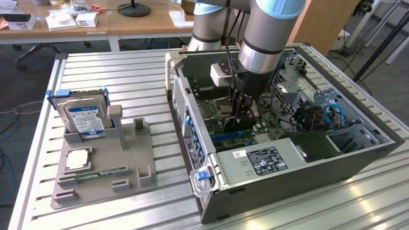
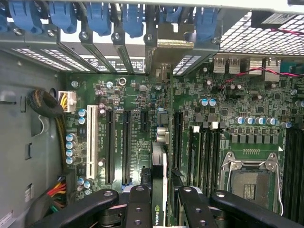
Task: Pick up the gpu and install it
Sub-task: 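Insert the gpu into the slot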
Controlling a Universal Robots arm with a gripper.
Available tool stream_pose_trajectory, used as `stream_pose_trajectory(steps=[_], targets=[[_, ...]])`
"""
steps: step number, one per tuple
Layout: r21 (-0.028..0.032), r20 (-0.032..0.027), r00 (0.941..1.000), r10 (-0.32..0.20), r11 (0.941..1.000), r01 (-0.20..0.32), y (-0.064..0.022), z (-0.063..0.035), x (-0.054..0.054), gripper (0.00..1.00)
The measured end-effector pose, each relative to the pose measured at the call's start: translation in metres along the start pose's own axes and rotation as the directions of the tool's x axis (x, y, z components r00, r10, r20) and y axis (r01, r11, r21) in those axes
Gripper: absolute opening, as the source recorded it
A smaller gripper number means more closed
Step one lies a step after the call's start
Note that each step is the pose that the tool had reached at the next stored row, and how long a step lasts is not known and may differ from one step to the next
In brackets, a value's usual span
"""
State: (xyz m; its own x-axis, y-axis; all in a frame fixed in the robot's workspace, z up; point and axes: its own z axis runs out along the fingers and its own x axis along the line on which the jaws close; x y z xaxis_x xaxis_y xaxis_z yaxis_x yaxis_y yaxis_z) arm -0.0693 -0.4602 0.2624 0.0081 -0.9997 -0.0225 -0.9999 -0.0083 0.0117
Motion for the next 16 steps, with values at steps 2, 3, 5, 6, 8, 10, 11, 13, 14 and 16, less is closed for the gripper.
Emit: stream_pose_trajectory(steps=[2, 3, 5, 6, 8, 10, 11, 13, 14, 16], targets=[[0.0, -0.0002, 1.0, 0.0, 1.0, 0.0, 0.0001, 0.0013, 0.0001, 0.26], [0.0, 0.0, 1.0, 0.0, 1.0, 0.0, 0.0001, 0.0019, 0.0001, 0.26], [-0.0001, -0.0002, 1.0, 0.0, 1.0, 0.0, 0.0003, 0.0024, 0.0001, 0.26], [-0.0001, -0.0003, 1.0, 0.0, 1.0, 0.0, 0.0008, 0.0027, 0.0001, 0.26], [-0.0001, -0.0002, 1.0, 0.0, 1.0, 0.0, 0.0015, 0.0031, 0.0001, 0.26], [-0.0001, -0.0002, 1.0, 0.0, 1.0, 0.0, 0.0018, 0.0032, 0.0001, 0.26], [-0.0001, -0.0002, 1.0, 0.0, 1.0, 0.0, 0.0021, 0.0033, 0.0001, 0.26], [0.0, -0.0001, 1.0, 0.0, 1.0, 0.0, 0.0028, 0.0034, 0.0, 0.26], [0.0, -0.0001, 1.0, 0.0, 1.0, 0.0, 0.003, 0.0035, 0.0, 0.26], [0.0, -0.0001, 1.0, 0.0, 1.0, 0.0, 0.0033, 0.0035, 0.0, 0.26]])
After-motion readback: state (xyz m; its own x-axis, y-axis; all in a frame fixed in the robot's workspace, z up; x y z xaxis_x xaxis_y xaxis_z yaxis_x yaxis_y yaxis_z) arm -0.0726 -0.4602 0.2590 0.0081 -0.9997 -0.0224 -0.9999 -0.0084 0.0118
